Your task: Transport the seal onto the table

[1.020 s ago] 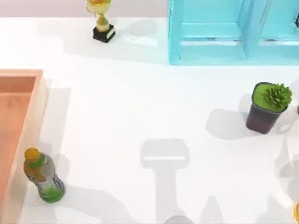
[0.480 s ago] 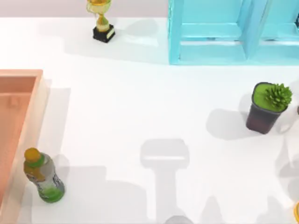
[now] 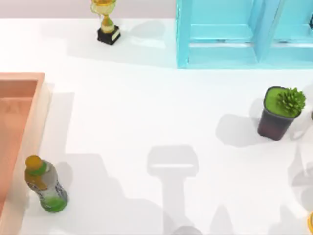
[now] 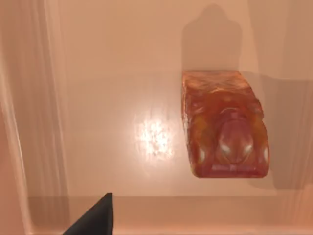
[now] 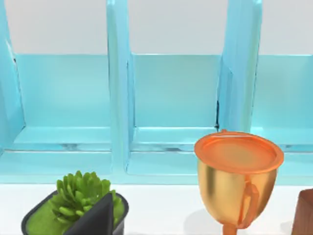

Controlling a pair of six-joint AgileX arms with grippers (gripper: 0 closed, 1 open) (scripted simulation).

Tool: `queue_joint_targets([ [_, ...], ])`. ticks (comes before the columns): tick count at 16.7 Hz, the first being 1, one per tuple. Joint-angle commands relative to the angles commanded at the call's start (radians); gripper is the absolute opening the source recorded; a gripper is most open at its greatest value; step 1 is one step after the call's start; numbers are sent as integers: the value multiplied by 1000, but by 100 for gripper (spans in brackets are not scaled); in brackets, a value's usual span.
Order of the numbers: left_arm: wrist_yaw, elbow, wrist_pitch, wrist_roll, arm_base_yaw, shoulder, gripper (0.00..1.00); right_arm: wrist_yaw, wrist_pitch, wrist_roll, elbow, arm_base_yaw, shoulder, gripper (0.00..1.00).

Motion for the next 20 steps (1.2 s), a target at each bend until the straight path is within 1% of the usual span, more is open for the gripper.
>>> queue_joint_targets([
  [6, 0, -14, 17, -2, -4, 2, 100, 0, 0, 0, 0, 0, 0, 100],
  [8, 0, -50, 68, -2, -2, 17, 100, 0, 0, 0, 0, 0, 0, 100],
  [16, 0, -255, 371, 6, 4, 116, 100, 0, 0, 0, 0, 0, 0, 100],
  [20, 0, -277, 405, 7, 5, 129, 100, 0, 0, 0, 0, 0, 0, 100],
])
